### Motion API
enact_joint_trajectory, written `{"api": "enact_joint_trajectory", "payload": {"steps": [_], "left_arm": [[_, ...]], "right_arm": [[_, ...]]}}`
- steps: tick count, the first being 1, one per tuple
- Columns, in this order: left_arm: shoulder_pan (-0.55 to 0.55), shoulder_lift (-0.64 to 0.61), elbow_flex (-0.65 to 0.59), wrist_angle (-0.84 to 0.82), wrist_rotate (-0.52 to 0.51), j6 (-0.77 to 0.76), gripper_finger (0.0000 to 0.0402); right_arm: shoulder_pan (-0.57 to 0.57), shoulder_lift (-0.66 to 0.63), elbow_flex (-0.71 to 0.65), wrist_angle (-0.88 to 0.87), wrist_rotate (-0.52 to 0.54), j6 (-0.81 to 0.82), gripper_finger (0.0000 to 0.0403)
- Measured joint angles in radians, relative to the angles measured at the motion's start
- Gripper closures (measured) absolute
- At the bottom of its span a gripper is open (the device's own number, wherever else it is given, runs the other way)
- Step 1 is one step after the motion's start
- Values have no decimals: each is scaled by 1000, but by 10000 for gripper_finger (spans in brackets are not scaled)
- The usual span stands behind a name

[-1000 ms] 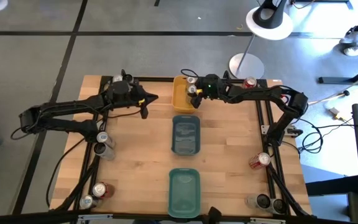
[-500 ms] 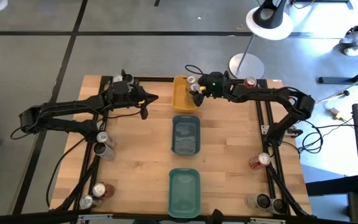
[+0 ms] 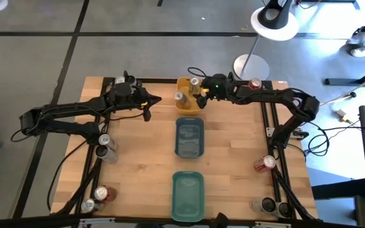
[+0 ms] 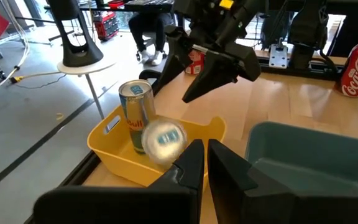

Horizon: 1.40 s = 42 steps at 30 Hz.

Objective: Sort soda cans
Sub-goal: Put the top right blue soda can into the yellow bin

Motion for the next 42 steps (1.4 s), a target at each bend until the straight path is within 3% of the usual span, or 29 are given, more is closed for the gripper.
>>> {"api": "enact_joint_trajectory", "payload": {"steps": [14,23,32,38,42], "left_arm": [[3,0,0,0,0,8,386],[3,0,0,0,0,8,386],[3,0,0,0,0,7,386],[2,0,0,0,-1,6,386],[1,0,0,0,0,0,386]], "right_arm": [[0,-22,0,-8,-23,-23,79],[10,-20,0,2,-222,-115,79],[89,16,2,151,-219,-180,79],[149,100,2,284,-65,-186,79],[158,136,2,316,-59,-189,79]]}}
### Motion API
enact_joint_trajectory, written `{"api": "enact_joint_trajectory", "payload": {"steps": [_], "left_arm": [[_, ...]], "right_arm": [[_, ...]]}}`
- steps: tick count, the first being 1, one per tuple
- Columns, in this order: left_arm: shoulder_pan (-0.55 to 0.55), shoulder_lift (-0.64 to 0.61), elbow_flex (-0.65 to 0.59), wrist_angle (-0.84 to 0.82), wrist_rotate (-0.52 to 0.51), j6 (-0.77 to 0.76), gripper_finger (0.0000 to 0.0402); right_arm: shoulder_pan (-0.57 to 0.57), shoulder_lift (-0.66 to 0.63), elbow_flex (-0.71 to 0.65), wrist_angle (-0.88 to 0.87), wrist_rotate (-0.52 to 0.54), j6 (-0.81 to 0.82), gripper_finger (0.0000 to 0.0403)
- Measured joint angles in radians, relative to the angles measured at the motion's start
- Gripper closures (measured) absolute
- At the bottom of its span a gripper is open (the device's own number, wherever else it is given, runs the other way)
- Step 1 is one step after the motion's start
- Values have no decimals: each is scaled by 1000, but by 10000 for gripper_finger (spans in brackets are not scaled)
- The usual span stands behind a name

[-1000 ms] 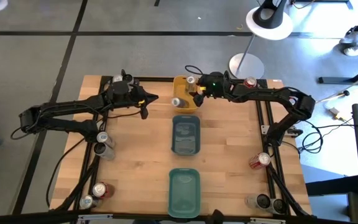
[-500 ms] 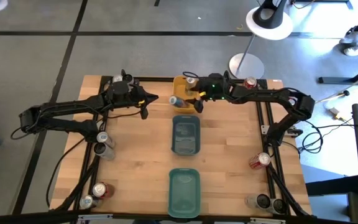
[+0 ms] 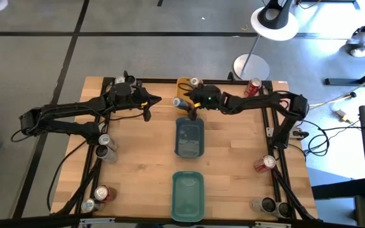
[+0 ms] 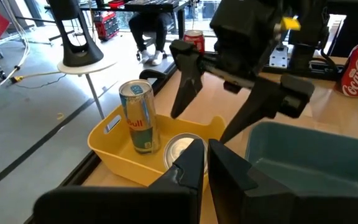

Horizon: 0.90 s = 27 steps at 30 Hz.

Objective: Sort soda cans
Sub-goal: Put the top right blue soda can into the yellow bin

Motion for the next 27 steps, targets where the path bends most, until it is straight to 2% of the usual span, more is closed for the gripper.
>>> {"api": "enact_joint_trajectory", "payload": {"steps": [6,19,21,26,27], "left_arm": [[1,0,0,0,0,7,386],[1,0,0,0,0,7,386],[1,0,0,0,0,7,386],[1,0,0,0,0,7,386],[1,0,0,-1,0,7,386]], "right_arm": [[-1,64,8,66,-8,-7,79],[-1,191,128,18,-16,-43,82],[-1,192,129,11,-15,-40,97],[-1,161,129,-12,-1,-3,184],[-1,146,128,-27,15,7,190]]}}
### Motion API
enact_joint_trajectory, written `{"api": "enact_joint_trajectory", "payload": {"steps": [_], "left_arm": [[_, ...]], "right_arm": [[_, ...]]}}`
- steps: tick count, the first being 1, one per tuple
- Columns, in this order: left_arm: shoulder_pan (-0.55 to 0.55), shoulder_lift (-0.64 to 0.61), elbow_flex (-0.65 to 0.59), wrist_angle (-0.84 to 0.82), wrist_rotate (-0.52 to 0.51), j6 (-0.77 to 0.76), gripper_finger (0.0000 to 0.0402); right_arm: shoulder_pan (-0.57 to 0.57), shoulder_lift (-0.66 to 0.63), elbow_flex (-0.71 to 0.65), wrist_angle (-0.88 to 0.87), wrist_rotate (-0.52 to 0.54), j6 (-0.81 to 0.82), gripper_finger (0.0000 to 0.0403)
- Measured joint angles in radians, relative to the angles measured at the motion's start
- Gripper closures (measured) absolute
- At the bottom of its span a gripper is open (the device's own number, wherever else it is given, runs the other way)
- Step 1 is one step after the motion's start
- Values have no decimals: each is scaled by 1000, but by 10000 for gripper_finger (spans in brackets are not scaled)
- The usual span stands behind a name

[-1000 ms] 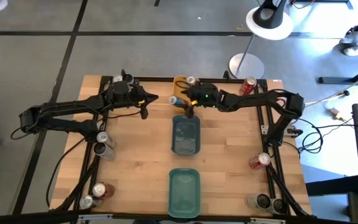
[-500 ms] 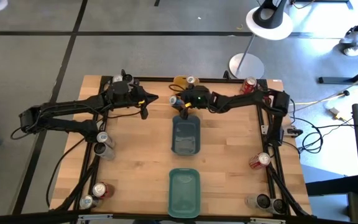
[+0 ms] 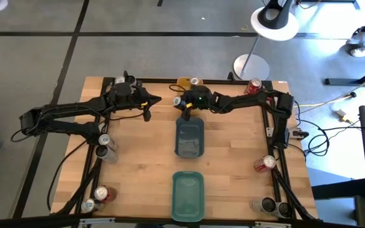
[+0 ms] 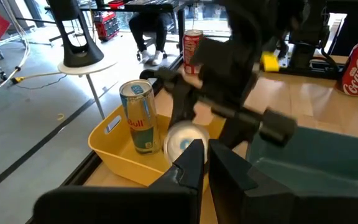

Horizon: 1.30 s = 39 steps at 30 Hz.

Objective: Sort soda cans
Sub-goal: Put the top right blue soda can into the yellow bin

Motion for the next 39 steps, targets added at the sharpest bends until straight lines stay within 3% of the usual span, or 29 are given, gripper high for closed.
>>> {"api": "enact_joint_trajectory", "payload": {"steps": [8,11,14,17,23,39], "left_arm": [[0,0,0,-1,0,0,386],[0,0,0,-3,0,0,386],[0,0,0,-2,0,0,386],[0,0,0,1,0,0,386],[0,0,0,1,0,-13,386],[0,1,0,1,0,-54,386]], "right_arm": [[-2,-181,-81,-45,21,29,190],[-23,-262,-170,17,-2,58,190],[-59,-295,-273,191,-45,97,190],[-91,-275,-345,368,-48,138,190],[-114,-180,-369,536,-22,145,190],[-113,2,-370,641,8,158,190]]}}
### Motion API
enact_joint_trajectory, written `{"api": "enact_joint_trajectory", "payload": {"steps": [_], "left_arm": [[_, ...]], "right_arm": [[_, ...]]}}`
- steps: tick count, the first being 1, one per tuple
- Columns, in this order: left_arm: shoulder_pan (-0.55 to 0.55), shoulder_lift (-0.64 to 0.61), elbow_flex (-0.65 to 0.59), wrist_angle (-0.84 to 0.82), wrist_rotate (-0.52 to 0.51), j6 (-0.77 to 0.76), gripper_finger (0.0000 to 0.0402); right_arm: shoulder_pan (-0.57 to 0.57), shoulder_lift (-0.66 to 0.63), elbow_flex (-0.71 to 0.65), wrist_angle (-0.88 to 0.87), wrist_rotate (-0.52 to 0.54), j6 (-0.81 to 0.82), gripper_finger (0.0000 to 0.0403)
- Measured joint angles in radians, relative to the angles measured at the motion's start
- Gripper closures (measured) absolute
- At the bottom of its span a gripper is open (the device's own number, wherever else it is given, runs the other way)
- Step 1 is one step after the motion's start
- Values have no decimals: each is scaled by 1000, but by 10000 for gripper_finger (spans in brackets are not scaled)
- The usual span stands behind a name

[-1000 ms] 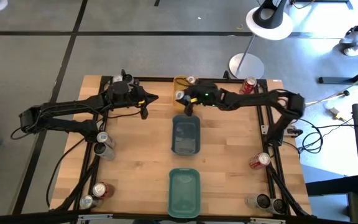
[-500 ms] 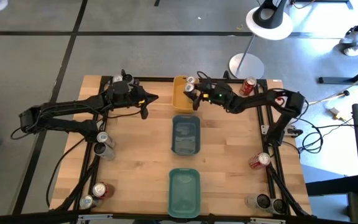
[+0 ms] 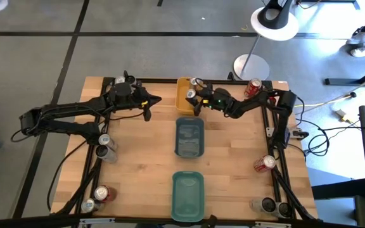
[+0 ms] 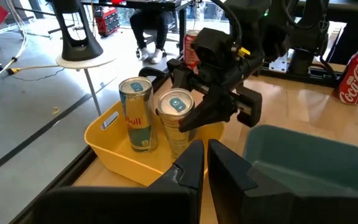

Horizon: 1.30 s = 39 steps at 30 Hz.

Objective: Sort soda cans
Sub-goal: Put the top right blue soda can into the yellow bin, then put the top blue soda can into the yellow bin

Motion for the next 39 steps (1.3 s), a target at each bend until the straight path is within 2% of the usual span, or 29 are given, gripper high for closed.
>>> {"api": "enact_joint_trajectory", "payload": {"steps": [4,10,13,16,23,27,30,34,37,39], "left_arm": [[0,0,0,0,0,-7,386],[0,0,0,0,0,-6,386],[0,0,0,0,0,-6,386],[0,0,0,1,0,-6,386],[0,0,0,2,0,-6,386],[0,0,0,9,0,-13,386],[0,0,0,36,-1,-2,385],[0,0,1,88,-39,11,345],[0,0,43,33,-49,65,284],[-13,0,105,-66,-67,106,237]], "right_arm": [[0,3,0,2,12,2,188],[1,3,2,-15,14,1,110],[1,-2,0,-31,14,0,88],[1,-23,0,-40,15,-5,87],[2,-101,0,-135,15,-44,111],[2,-202,0,-241,15,-93,118],[2,-313,0,-384,15,-130,119],[2,-489,0,-559,15,-131,119],[21,-607,0,-663,25,-125,119],[43,-667,0,-708,48,-125,119]]}}
